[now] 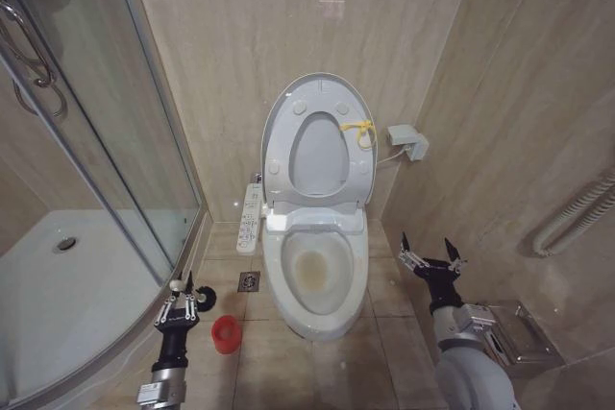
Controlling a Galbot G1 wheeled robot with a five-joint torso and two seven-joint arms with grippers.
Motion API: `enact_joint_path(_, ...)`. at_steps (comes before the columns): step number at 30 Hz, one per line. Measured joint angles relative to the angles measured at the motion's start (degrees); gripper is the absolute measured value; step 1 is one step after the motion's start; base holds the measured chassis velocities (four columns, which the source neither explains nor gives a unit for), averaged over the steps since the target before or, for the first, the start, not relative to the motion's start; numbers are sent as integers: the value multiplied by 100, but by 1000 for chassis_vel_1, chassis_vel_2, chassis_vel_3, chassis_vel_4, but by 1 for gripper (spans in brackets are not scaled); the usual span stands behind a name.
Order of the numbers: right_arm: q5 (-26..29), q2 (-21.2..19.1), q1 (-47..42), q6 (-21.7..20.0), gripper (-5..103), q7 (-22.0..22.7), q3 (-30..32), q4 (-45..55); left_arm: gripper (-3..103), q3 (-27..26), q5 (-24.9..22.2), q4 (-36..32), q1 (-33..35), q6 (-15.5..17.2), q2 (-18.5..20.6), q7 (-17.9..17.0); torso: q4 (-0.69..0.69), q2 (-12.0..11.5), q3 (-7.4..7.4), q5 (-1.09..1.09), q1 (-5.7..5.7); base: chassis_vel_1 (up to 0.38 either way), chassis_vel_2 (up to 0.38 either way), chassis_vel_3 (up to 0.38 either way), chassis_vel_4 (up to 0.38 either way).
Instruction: Open the toilet lid, clean the toilet bowl with a toilet brush, close the toilet lid, and flush.
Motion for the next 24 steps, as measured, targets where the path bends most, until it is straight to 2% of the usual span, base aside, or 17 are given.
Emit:
enact_joint_path(8,0,0,0,0,100,-1,0,0,19,363,-53,877,-365,-104,-109,55,1,0,0,0,0,0,0,0,0)
enact_joint_path(13,0,0,0,0,100,0,0,0,19,461,-97,1180,-493,-126,-113,93,0,0,0,0,0,0,0,0,0)
enact_joint_path(17,0,0,0,0,100,0,0,0,19,619,-208,1844,-835,-276,-100,256,0,0,0,0,0,0,0,0,0)
enact_joint_path(24,0,0,0,0,100,0,0,0,19,745,-295,2437,-1186,-444,-109,372,0,0,0,0,0,0,0,0,0)
